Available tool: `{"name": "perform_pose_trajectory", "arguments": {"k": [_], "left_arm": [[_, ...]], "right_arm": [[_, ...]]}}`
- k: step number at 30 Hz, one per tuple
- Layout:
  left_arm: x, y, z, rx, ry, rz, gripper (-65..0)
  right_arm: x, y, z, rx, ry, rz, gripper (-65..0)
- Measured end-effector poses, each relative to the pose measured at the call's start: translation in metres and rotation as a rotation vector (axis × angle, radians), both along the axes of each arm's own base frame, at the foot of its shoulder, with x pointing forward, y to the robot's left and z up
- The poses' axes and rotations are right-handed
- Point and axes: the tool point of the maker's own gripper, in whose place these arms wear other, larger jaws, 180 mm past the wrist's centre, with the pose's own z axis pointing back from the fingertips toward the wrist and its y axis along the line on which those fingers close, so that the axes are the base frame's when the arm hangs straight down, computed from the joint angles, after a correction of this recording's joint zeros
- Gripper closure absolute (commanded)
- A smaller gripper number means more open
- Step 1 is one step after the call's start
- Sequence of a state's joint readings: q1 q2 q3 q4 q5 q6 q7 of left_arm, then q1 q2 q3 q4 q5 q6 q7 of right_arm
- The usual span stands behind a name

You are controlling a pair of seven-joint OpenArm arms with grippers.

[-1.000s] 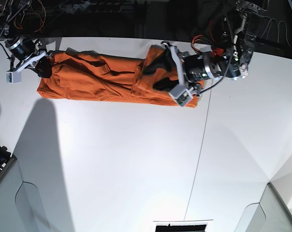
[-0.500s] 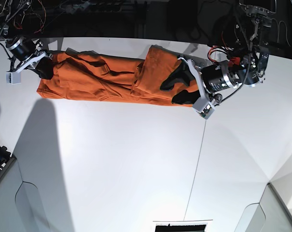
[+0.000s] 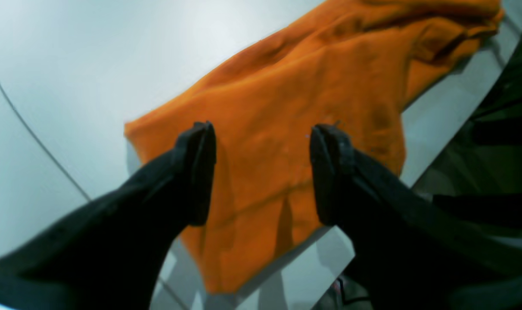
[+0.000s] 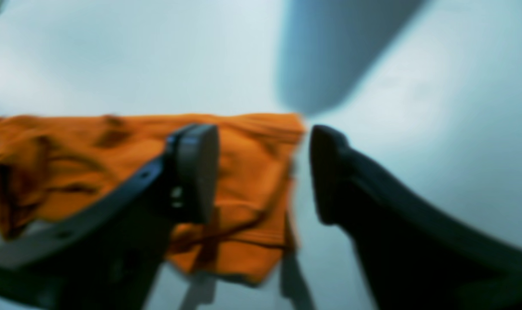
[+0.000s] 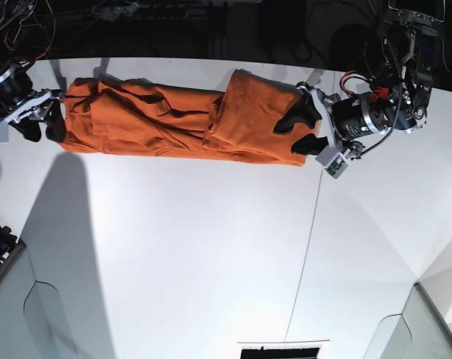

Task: Layout the t-shirt on the table in an organized manner, then fold the t-shirt properly
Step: 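Lift the strip end with the left gripper and fold it toward the right gripper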

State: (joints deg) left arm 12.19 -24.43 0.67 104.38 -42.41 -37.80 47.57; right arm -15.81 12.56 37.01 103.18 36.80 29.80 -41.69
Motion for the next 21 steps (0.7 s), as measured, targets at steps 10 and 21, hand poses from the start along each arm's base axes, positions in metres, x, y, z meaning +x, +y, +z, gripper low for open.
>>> {"name": "perform_pose_trajectory", "arguments": {"k": [10,21], "left_arm": [[0.0,0.006,-0.006,0.043,0.003,0.001,-36.9],[0.008,0.043,0.0,0.123,-0.018,0.034,-36.9]], "right_arm": [[-0.015,0.006,-0.055,0.101,0.134,-0.016,-39.5],[-0.009,0.062,-0.062,0.167,0.15,0.136,-28.6]]}}
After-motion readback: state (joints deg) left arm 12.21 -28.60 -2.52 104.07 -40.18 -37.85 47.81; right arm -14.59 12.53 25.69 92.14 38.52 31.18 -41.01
